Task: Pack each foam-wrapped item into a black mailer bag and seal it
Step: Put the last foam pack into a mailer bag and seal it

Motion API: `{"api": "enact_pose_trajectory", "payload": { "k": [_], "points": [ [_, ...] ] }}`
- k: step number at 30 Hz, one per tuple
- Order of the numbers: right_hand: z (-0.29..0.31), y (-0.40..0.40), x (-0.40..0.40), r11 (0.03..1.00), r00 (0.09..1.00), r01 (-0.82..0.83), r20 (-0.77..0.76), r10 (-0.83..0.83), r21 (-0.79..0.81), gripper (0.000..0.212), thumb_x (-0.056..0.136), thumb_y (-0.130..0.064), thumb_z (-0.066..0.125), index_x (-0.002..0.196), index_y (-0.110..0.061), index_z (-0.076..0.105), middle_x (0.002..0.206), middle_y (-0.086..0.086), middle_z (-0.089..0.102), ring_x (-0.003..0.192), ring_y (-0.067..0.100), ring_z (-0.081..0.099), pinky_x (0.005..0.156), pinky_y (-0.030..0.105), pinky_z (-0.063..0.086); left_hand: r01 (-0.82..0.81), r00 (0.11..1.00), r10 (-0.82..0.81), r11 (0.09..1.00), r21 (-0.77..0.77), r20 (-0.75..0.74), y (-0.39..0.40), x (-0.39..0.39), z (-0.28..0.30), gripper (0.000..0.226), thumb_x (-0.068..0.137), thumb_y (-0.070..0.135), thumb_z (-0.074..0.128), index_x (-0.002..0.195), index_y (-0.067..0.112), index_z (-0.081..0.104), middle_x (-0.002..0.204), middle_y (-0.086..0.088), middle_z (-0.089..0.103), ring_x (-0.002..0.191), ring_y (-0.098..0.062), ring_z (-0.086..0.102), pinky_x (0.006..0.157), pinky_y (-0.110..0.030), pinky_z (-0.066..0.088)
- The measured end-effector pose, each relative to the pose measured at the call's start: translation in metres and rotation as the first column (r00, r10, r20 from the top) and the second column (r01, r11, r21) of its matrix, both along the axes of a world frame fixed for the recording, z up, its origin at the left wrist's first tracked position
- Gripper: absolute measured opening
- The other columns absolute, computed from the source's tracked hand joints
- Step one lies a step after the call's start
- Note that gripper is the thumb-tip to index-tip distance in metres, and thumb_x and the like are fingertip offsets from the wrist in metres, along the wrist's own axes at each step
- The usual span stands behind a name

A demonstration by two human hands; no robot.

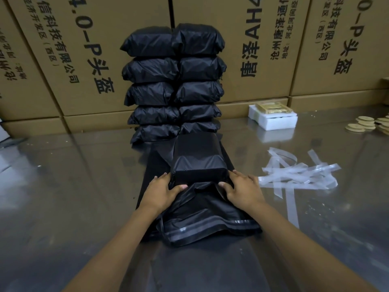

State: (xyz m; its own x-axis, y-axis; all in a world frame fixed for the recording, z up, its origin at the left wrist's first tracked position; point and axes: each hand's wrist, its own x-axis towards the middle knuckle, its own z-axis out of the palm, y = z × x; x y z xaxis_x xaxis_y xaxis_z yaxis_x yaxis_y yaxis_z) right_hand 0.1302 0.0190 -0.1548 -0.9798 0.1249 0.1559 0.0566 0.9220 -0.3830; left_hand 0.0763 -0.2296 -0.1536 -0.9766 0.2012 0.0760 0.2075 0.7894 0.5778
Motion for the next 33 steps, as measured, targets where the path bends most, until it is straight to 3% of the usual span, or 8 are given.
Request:
{"api": "enact_pose_trajectory", "payload": {
  "k": [7, 14, 18, 22, 25, 27, 30, 33],
  "points": [
    [-0.001, 0.001, 0.015, 0.999, 0.996, 0.007, -0.090, -0.011, -0.050, 0.037, 0.107, -0.030, 0.040, 0.138, -0.020, 0.057, 0.140, 0.004, 0.061, 0.145, 0.014, 0.039, 0.119, 0.039, 0.016, 0.006, 1.000, -0.005, 0.997, 0.072, -0.024, 0.001, 0.015, 0.000, 0.053, 0.091, 0.055, 0.061, 0.136, 0.027, 0.058, 0.141, -0.011, 0.058, 0.138, -0.038, 0.041, 0.121, -0.046, 0.021],
    [-0.007, 0.005, 0.036, 0.987, 0.981, -0.062, -0.189, 0.033, -0.146, 0.022, 0.102, -0.021, 0.053, 0.110, -0.010, 0.070, 0.115, 0.010, 0.072, 0.120, 0.031, 0.060, 0.106, 0.044, 0.040, 0.038, 0.983, -0.025, 0.997, 0.068, -0.181, -0.001, 0.045, 0.001, 0.040, 0.090, 0.048, 0.067, 0.121, 0.023, 0.067, 0.071, 0.010, 0.062, 0.089, -0.021, 0.065, 0.123, -0.037, 0.019],
    [0.000, 0.011, 0.046, 0.962, 0.988, -0.099, -0.137, 0.066, -0.255, 0.030, 0.099, -0.028, 0.060, 0.128, -0.022, 0.067, 0.134, 0.006, 0.066, 0.124, 0.026, 0.060, 0.107, 0.035, 0.044, 0.074, 0.994, -0.065, 0.992, 0.106, -0.086, -0.007, 0.052, 0.009, 0.044, 0.092, 0.044, 0.066, 0.133, 0.028, 0.060, 0.108, 0.007, 0.070, 0.118, -0.027, 0.060, 0.108, -0.043, 0.042],
    [0.005, 0.028, 0.056, 0.920, 0.981, -0.180, -0.133, 0.142, -0.348, 0.032, 0.100, -0.027, 0.059, 0.131, -0.028, 0.065, 0.123, -0.008, 0.070, 0.117, 0.014, 0.065, 0.102, 0.029, 0.049, 0.155, 0.976, -0.124, 0.972, 0.175, -0.179, -0.031, 0.056, 0.009, 0.035, 0.094, 0.037, 0.064, 0.129, 0.030, 0.065, 0.114, 0.026, 0.067, 0.114, -0.004, 0.062, 0.091, -0.010, 0.045],
    [0.006, 0.054, 0.065, 0.974, 0.916, -0.189, -0.334, 0.221, 0.126, 0.052, 0.094, -0.011, 0.063, 0.143, -0.025, 0.055, 0.137, 0.001, 0.064, 0.133, 0.018, 0.051, 0.110, 0.036, 0.038, 0.199, 0.948, -0.171, 0.977, 0.079, -0.267, -0.055, 0.059, 0.010, 0.036, 0.098, 0.026, 0.060, 0.134, 0.033, 0.060, 0.121, 0.027, 0.063, 0.117, 0.000, 0.058, 0.093, -0.006, 0.039],
    [0.012, 0.068, 0.069, 0.879, 0.881, -0.177, -0.327, 0.342, 0.442, 0.069, 0.091, -0.014, 0.065, 0.153, -0.030, 0.039, 0.152, 0.002, 0.050, 0.145, 0.023, 0.037, 0.112, 0.043, 0.034, 0.264, 0.907, -0.284, 0.959, -0.107, -0.311, -0.068, 0.064, 0.011, 0.052, 0.099, 0.014, 0.056, 0.145, 0.035, 0.047, 0.140, 0.018, 0.054, 0.129, -0.002, 0.049, 0.105, -0.015, 0.036],
    [0.022, 0.076, 0.075, 0.753, 0.876, -0.219, -0.216, 0.432, 0.620, 0.078, 0.088, -0.033, 0.069, 0.156, -0.035, 0.031, 0.162, 0.005, 0.034, 0.151, 0.026, 0.027, 0.113, 0.045, 0.028, 0.312, 0.847, -0.442, 0.863, -0.396, -0.295, -0.080, 0.076, 0.013, 0.076, 0.091, 0.009, 0.053, 0.154, 0.043, 0.025, 0.159, 0.024, 0.026, 0.143, 0.003, 0.027, 0.113, -0.021, 0.028],
    [0.027, 0.079, 0.081, 0.613, 0.846, -0.259, -0.131, 0.517, 0.746, 0.086, 0.078, -0.031, 0.070, 0.156, -0.033, 0.033, 0.164, 0.010, 0.028, 0.150, 0.031, 0.026, 0.112, 0.045, 0.025, 0.349, 0.821, -0.503, 0.816, -0.460, -0.269, -0.079, 0.087, 0.018, 0.078, 0.091, 0.024, 0.055, 0.154, 0.048, 0.016, 0.160, 0.034, 0.005, 0.146, 0.011, 0.008, 0.111, -0.017, 0.020]
  ]
}}
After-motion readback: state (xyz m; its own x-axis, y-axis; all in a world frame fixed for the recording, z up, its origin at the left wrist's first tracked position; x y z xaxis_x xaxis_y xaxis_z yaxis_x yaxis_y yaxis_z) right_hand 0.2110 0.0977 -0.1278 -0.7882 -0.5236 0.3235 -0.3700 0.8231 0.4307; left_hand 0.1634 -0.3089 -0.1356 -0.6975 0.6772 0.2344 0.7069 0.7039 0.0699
